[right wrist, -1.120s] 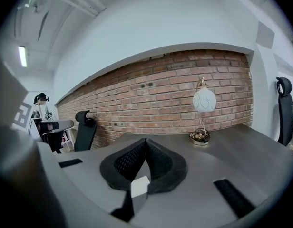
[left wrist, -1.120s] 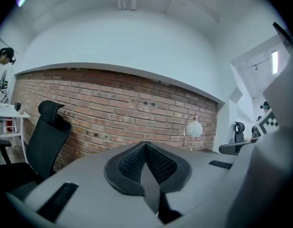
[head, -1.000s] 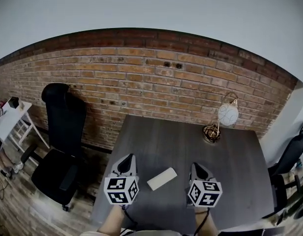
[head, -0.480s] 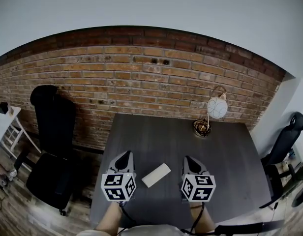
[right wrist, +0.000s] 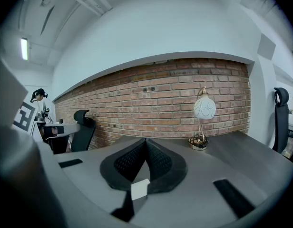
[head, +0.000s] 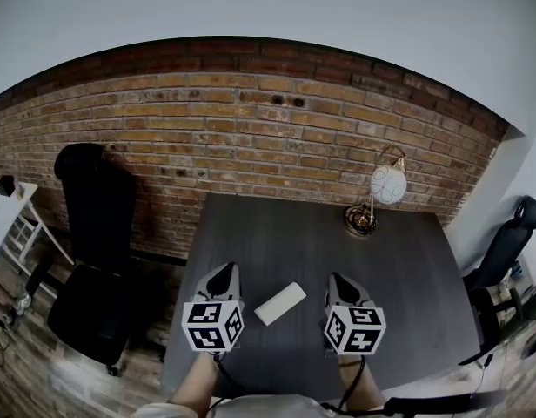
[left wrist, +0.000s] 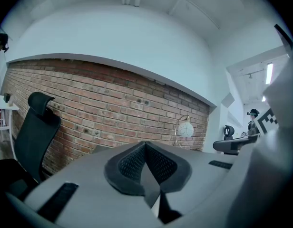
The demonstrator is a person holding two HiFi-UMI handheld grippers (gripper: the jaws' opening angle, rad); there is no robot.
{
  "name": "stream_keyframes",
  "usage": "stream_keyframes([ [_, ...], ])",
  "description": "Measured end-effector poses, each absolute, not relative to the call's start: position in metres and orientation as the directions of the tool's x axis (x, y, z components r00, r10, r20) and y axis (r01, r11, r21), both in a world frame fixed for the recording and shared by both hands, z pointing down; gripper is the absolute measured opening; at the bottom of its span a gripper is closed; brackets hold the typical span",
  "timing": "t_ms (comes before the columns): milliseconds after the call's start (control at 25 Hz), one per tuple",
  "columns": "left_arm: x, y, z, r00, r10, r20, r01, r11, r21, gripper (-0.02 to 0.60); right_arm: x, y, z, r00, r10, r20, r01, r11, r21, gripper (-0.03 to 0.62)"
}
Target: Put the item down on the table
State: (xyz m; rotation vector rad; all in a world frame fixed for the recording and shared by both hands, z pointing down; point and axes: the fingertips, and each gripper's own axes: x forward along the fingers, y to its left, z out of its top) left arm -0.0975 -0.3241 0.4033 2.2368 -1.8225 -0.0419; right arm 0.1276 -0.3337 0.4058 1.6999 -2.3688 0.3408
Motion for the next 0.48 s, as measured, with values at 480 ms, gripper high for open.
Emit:
stream_keyframes([
  [480, -0.0987, -0.3139, 0.4109, 0.216, -0.963, 0.164, -0.961, -0.18, 0.212, 0.015, 0.1309, -0.3233, 0.4106, -0.308, -0.903, 0.301, -0.951, 0.299, -0.076, 0.032],
])
